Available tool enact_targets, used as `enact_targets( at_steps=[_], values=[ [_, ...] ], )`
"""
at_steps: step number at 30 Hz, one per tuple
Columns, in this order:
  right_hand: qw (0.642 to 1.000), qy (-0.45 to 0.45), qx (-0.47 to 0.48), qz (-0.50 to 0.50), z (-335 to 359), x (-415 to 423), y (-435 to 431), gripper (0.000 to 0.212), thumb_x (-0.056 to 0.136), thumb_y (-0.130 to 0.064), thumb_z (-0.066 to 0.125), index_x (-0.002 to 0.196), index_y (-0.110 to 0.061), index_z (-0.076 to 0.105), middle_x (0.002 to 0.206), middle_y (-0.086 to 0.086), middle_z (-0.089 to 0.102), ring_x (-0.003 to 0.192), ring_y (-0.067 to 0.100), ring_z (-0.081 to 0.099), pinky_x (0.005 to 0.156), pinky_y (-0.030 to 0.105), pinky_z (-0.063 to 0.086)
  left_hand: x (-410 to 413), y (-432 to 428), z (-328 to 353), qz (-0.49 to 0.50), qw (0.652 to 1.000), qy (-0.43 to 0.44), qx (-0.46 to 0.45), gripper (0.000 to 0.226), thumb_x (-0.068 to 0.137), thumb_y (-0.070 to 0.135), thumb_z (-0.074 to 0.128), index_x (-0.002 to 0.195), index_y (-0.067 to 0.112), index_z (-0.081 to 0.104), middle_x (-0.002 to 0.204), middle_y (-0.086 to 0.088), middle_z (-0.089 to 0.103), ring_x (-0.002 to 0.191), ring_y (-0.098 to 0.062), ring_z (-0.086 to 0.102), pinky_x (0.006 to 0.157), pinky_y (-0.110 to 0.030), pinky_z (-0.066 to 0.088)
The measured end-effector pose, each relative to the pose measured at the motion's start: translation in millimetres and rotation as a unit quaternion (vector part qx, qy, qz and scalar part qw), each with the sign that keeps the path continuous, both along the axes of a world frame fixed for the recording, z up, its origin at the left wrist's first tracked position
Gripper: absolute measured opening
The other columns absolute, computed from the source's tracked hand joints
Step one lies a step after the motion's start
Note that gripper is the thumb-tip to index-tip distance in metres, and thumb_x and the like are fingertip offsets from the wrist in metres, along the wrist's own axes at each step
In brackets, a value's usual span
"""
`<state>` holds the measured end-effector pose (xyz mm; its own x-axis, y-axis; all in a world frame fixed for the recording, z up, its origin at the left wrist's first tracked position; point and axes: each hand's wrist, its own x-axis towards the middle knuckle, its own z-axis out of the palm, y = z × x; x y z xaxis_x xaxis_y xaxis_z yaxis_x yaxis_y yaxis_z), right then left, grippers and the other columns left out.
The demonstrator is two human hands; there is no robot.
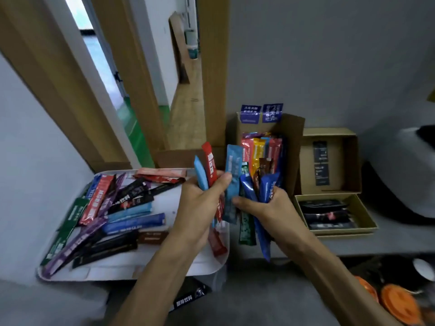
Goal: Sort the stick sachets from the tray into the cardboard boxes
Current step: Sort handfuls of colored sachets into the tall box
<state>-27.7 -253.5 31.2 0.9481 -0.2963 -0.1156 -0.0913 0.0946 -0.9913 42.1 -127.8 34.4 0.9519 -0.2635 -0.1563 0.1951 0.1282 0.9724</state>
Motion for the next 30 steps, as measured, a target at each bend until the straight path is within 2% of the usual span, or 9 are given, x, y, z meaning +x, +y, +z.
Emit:
enact_targets(
  at_steps=[3, 6, 10, 13, 16, 20, 25, 28, 30],
  values=[
    [1.0, 0.017, 0.004, -0.017, -0.1, -14.5, -31.1, 0.024, 0.087, -0.005, 0.072, 0.108, -0.016, 0.07, 0.101, 0.002, 0.078, 0.093, 0.018, 0.075, 0.079, 0.032, 0.061, -9.4, -25.2, 1.5, -0.004, 0.998, 0.053, -0.044, 0.014, 0.093, 0.022, 0.066, 0.083, 0.015, 0.073, 0.071, -0.005, 0.069, 0.067, -0.015, 0.069, 0.063, -0.029, 0.057],
    [0.997, 0.028, 0.066, -0.039, -1.0, -25.8, -62.8, 0.022, 0.087, -0.005, 0.071, 0.107, -0.012, 0.068, 0.101, 0.011, 0.077, 0.091, 0.027, 0.075, 0.08, 0.042, 0.061, -13.0, -41.9, 9.4, -0.009, 0.982, 0.128, -0.141, 0.024, 0.098, 0.023, 0.05, 0.095, 0.006, 0.068, 0.07, -0.003, 0.06, 0.059, -0.011, 0.057, 0.057, -0.023, 0.053],
    [0.989, 0.05, 0.133, -0.027, -7.5, -39.6, -92.9, 0.022, 0.086, -0.005, 0.07, 0.108, -0.006, 0.068, 0.099, 0.019, 0.076, 0.088, 0.035, 0.075, 0.076, 0.045, 0.061, -15.7, -59.6, 4.9, -0.006, 0.991, 0.076, -0.108, 0.039, 0.102, 0.025, 0.041, 0.108, 0.001, 0.072, 0.086, -0.008, 0.067, 0.08, -0.019, 0.06, 0.082, -0.032, 0.052],
    [0.983, 0.062, 0.173, -0.008, -12.7, -47.5, -108.2, 0.027, 0.085, -0.008, 0.071, 0.111, -0.003, 0.067, 0.095, 0.019, 0.076, 0.079, 0.032, 0.075, 0.065, 0.037, 0.059, -24.8, -70.1, 4.1, -0.02, 0.998, 0.03, -0.055, 0.041, 0.099, 0.037, 0.048, 0.117, 0.01, 0.073, 0.114, -0.011, 0.072, 0.114, -0.034, 0.062, 0.109, -0.05, 0.041],
    [0.979, 0.062, 0.195, 0.005, -15.6, -51.9, -116.7, 0.025, 0.086, -0.006, 0.068, 0.11, -0.001, 0.067, 0.086, 0.015, 0.076, 0.068, 0.024, 0.073, 0.057, 0.033, 0.058, -31.2, -72.2, 3.0, -0.021, 0.999, -0.001, -0.032, 0.04, 0.095, 0.041, 0.054, 0.121, 0.014, 0.071, 0.126, -0.009, 0.068, 0.124, -0.028, 0.059, 0.111, -0.052, 0.039],
    [0.97, 0.079, 0.23, -0.003, -22.4, -54.1, -120.5, 0.037, 0.078, -0.012, 0.072, 0.113, -0.003, 0.065, 0.092, 0.019, 0.075, 0.076, 0.032, 0.073, 0.064, 0.04, 0.059, -37.3, -73.7, 4.1, 0.016, 0.999, -0.039, -0.008, 0.033, 0.089, 0.034, 0.063, 0.114, 0.013, 0.073, 0.115, -0.008, 0.073, 0.112, -0.026, 0.067, 0.104, -0.05, 0.048],
    [0.968, 0.078, 0.238, -0.025, -26.3, -57.3, -113.8, 0.025, 0.09, 0.005, 0.053, 0.111, -0.007, 0.059, 0.089, 0.023, 0.074, 0.075, 0.028, 0.073, 0.07, 0.042, 0.055, -34.6, -73.6, 0.4, 0.07, 0.992, -0.096, 0.032, 0.034, 0.082, 0.034, 0.078, 0.104, 0.011, 0.068, 0.098, -0.009, 0.076, 0.097, -0.025, 0.073, 0.092, -0.051, 0.056],
    [0.966, 0.085, 0.237, -0.051, -29.4, -60.0, -106.6, 0.024, 0.089, 0.005, 0.053, 0.109, -0.004, 0.062, 0.079, 0.018, 0.072, 0.068, 0.024, 0.069, 0.066, 0.04, 0.053, -30.5, -77.2, -4.9, 0.101, 0.985, -0.126, 0.064, 0.018, 0.088, 0.03, 0.074, 0.082, 0.016, 0.063, 0.068, 0.009, 0.068, 0.068, -0.007, 0.066, 0.074, -0.037, 0.054],
    [0.964, 0.089, 0.243, -0.064, -32.3, -59.4, -102.0, 0.024, 0.088, 0.004, 0.056, 0.107, -0.002, 0.068, 0.081, 0.017, 0.07, 0.07, 0.025, 0.067, 0.067, 0.039, 0.053, -32.1, -80.8, -4.7, 0.117, 0.984, -0.12, 0.061, 0.025, 0.09, 0.023, 0.071, 0.072, 0.019, 0.054, 0.052, 0.015, 0.057, 0.052, 0.001, 0.054, 0.062, -0.027, 0.044]
  ],
)
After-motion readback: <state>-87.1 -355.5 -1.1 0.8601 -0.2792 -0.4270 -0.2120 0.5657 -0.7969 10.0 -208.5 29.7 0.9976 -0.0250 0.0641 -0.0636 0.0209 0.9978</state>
